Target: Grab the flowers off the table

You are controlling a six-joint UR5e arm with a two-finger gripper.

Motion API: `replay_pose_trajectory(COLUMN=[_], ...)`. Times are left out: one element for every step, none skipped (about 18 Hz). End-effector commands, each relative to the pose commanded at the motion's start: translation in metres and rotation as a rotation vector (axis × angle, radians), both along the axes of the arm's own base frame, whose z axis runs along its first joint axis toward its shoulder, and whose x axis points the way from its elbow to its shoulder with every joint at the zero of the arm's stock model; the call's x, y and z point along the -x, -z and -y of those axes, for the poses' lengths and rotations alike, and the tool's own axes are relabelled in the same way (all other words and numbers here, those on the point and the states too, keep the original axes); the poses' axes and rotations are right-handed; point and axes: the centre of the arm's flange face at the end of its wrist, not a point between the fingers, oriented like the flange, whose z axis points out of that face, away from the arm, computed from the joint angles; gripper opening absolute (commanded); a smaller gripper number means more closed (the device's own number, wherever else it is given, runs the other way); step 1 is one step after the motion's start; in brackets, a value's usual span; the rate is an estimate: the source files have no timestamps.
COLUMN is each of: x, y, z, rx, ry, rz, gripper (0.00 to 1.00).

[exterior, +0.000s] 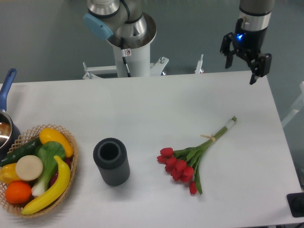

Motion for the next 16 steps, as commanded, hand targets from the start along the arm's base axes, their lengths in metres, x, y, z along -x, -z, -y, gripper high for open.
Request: replay_pose_trajectory(x=[-0.001,-0.002,-0.002,-0.002,-0.003,-0.003,-0.005,-0.006,-0.007,-0.01,-0.016,-0.019,-0.022,-0.022,-0.022,-0.022], y=[0.0,0.002,0.003,0.007,0.008,0.008,0.012,0.016,0.021,0.031,0.044,0.05,0.053,0.06,0.067,0.071], z=[-0.001,-0.001,-0.004,-0.006,-0.009,-0.011,-0.013,-0.014,-0.015,-0.016,-0.02,-0.023,-0.027,-0.033,-0.042,-0.051], rx=[-0.009,-0.016,-0.028,-0.043,-0.063,-0.089,-0.108,-0.123,-0.13,-0.133,-0.138,-0.142,-0.144,-0.143,-0.143,-0.144], ry=[-0.035,-0.069,-0.096,-0.12,-0.14,-0.156,-0.175,-0.187,-0.189,-0.186,-0.175,-0.171,-0.177,-0.187,-0.195,-0.211], rz=[0.004,0.014,0.021,0.035,0.047,0.053,0.067,0.064,0.051,0.039,0.02,0.012,0.02,0.04,0.06,0.075], gripper=[1.0,1.0,1.0,1.0,1.0,1.0,1.0,1.0,1.0,1.0,1.0,1.0,1.0,1.0,1.0,1.0])
